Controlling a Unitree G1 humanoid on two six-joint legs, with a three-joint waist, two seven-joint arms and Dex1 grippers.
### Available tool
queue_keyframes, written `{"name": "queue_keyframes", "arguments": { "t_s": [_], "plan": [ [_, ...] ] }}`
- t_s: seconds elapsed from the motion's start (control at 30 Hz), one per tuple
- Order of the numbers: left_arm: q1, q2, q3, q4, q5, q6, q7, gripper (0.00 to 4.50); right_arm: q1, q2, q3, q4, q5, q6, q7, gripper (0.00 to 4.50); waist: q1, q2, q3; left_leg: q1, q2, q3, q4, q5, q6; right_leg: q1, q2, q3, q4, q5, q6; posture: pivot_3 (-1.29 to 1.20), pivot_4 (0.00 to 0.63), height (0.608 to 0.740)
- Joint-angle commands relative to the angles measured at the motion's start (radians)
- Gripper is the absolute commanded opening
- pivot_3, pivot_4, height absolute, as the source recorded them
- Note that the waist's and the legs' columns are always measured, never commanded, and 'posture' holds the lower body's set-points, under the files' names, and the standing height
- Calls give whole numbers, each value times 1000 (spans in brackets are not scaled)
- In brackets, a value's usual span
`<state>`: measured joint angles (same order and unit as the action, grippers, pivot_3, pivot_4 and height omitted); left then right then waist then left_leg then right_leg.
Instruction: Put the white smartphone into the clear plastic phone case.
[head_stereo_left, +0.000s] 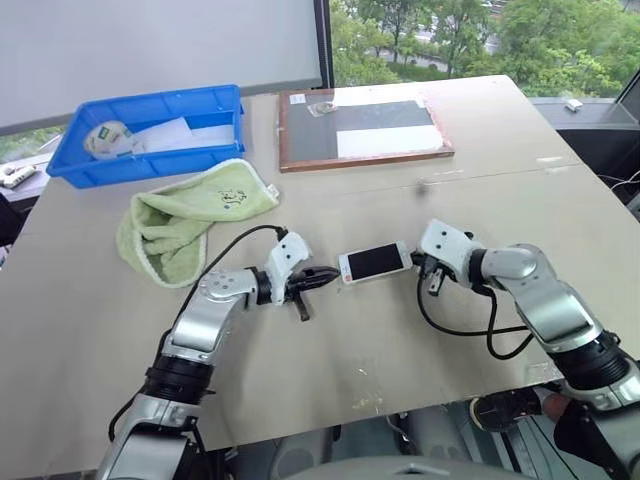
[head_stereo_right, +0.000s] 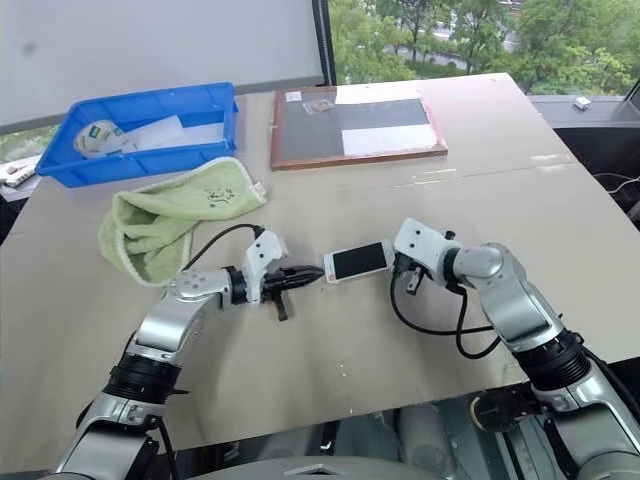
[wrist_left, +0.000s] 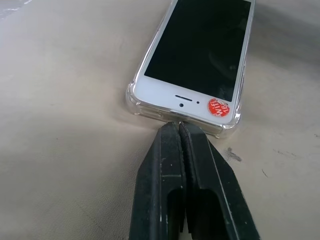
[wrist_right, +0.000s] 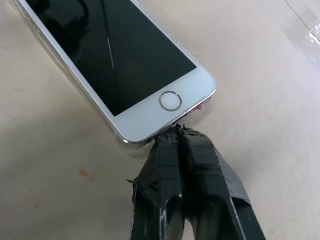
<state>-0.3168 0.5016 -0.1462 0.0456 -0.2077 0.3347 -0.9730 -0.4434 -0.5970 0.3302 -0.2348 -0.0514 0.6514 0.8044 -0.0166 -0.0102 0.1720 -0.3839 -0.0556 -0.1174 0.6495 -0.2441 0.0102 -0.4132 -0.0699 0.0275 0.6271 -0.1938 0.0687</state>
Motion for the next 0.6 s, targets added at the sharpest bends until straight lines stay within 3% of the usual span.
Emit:
{"name": "queue_keyframes", "arguments": {
  "t_s": [0.03, 0.27, 0.6],
  "plan": [
    [12, -9, -22, -30, -4, 14, 3, 82, 8, -13, -47, -78, 43, -19, 22, 0, 1, 0, 0, 0, 0, 0, 0, 0, 0, 0, 0, 0, 0, 0, 0, 0, 150, 740],
    [9, -7, -3, -39, -31, 29, -4, 82, 32, -11, -163, -132, 151, 48, 18, 0, 3, 0, 0, -1, 0, -1, 0, 0, 0, 0, 0, 0, 0, 0, 0, 0, 150, 740],
    [0, -3, 17, -39, -75, 68, -12, 82, 73, -30, -208, -148, 200, 74, -20, 0, 3, 0, 0, -1, 0, 0, 0, 0, 0, 0, -1, 0, -1, 0, 0, 0, 150, 740]
  ]
}}
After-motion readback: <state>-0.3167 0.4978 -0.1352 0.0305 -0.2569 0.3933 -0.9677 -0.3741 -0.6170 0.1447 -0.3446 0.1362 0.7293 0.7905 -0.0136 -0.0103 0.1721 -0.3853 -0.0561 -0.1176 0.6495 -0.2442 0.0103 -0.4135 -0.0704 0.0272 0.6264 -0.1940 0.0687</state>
